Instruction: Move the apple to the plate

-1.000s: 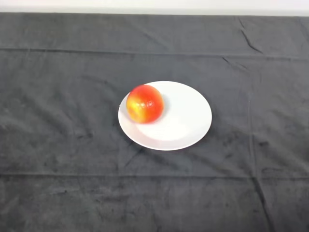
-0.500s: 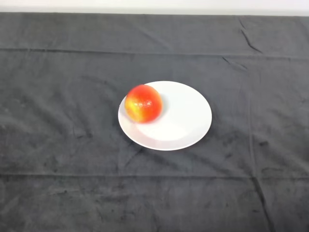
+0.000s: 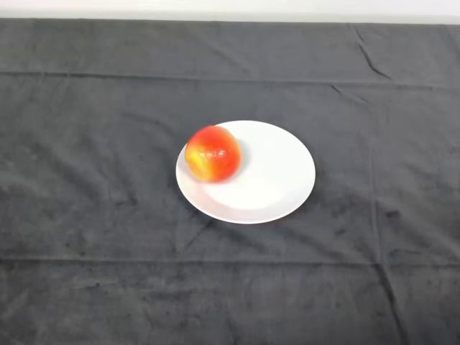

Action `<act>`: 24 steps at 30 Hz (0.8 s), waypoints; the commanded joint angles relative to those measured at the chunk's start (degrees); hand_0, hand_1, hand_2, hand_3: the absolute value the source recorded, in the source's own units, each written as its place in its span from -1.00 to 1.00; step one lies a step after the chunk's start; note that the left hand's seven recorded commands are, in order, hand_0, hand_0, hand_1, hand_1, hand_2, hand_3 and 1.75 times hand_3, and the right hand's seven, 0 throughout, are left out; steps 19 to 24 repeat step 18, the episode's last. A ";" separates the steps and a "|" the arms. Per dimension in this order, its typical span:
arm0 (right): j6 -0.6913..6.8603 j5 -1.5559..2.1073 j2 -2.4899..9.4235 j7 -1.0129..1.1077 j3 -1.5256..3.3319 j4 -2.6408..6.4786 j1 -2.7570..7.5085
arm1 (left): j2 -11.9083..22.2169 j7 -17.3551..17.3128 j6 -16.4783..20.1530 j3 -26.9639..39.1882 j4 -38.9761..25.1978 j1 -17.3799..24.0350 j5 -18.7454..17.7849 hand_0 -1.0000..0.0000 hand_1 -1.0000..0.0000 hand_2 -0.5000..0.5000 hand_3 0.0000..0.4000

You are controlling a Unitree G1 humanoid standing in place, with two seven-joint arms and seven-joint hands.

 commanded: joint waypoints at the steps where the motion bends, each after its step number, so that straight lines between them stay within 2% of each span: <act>1: -0.22 -0.23 -1.15 -0.13 -0.85 1.14 -0.50 | 0.76 0.21 -0.29 2.52 -1.27 -1.00 0.56 1.00 1.00 0.00 -1.00; 24: -0.22 -0.25 -1.14 -0.13 -0.86 1.12 -0.50 | 0.92 -0.55 -0.46 3.09 -0.24 -1.49 0.60 1.00 1.00 0.00 -1.00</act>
